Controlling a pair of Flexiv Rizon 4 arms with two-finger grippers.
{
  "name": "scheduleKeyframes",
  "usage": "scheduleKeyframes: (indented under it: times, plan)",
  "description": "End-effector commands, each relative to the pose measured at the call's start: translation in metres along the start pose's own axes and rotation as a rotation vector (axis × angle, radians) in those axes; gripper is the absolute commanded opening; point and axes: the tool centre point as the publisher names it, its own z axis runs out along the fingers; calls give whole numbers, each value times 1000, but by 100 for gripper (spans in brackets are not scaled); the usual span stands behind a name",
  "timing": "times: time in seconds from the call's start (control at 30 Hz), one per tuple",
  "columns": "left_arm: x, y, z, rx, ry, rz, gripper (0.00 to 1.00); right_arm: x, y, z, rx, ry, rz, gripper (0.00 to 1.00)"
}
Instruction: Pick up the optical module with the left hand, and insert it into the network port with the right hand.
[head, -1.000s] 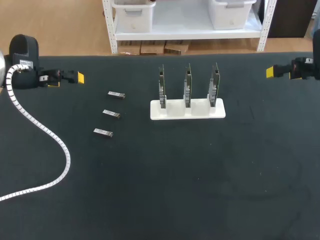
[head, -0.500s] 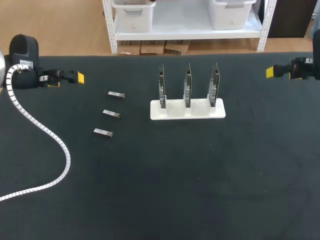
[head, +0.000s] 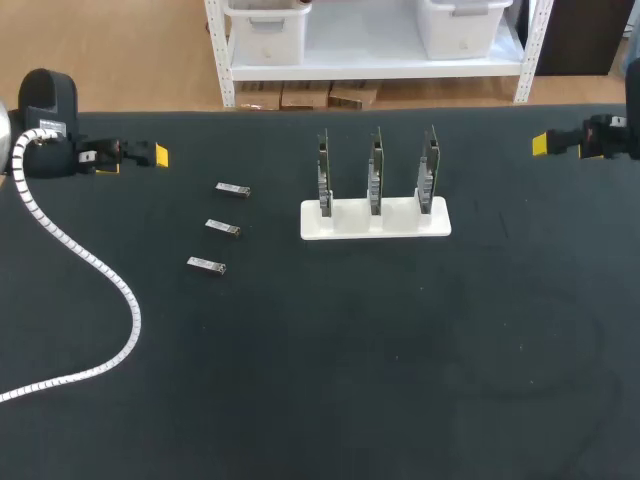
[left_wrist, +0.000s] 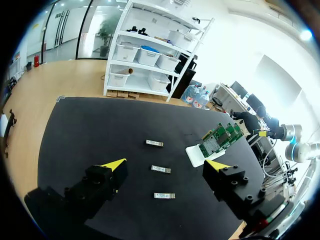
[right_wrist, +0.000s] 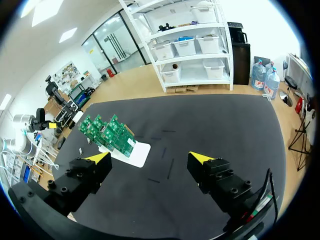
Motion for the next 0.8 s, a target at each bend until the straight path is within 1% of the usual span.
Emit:
scheduleKeyframes:
  times: [0.03,0.37,0.43,0.47,0.53,0.57,0.6,0.67,0.77,0.8]
  plan:
    - [-1,-2,-1,-9,6,-2,100,0,3,-3,13,2,2,100]
    - [-1,-2,-1,-9,6,-2,100,0,3,-3,13,2,2,100]
    - [-8,-1,-5,-48,3,85,100,0,3,-3,13,2,2,100]
    - [-10,-1,-7,-47,-3,129,100,0,3,-3,13,2,2,100]
    - [-10,-3,-10,6,15,294,100,0,3,-3,13,2,2,100]
    - [-8,-3,-10,40,55,361,100,0,3,-3,13,2,2,100]
    - [-5,2,-9,22,107,407,100,0,3,-3,13,2,2,100]
    - [-3,11,-10,9,168,455,100,0,3,-3,13,2,2,100]
    - [-1,24,-14,-10,233,494,100,0,3,-3,13,2,2,100]
    - [0,28,-17,-21,248,547,100,0,3,-3,13,2,2,100]
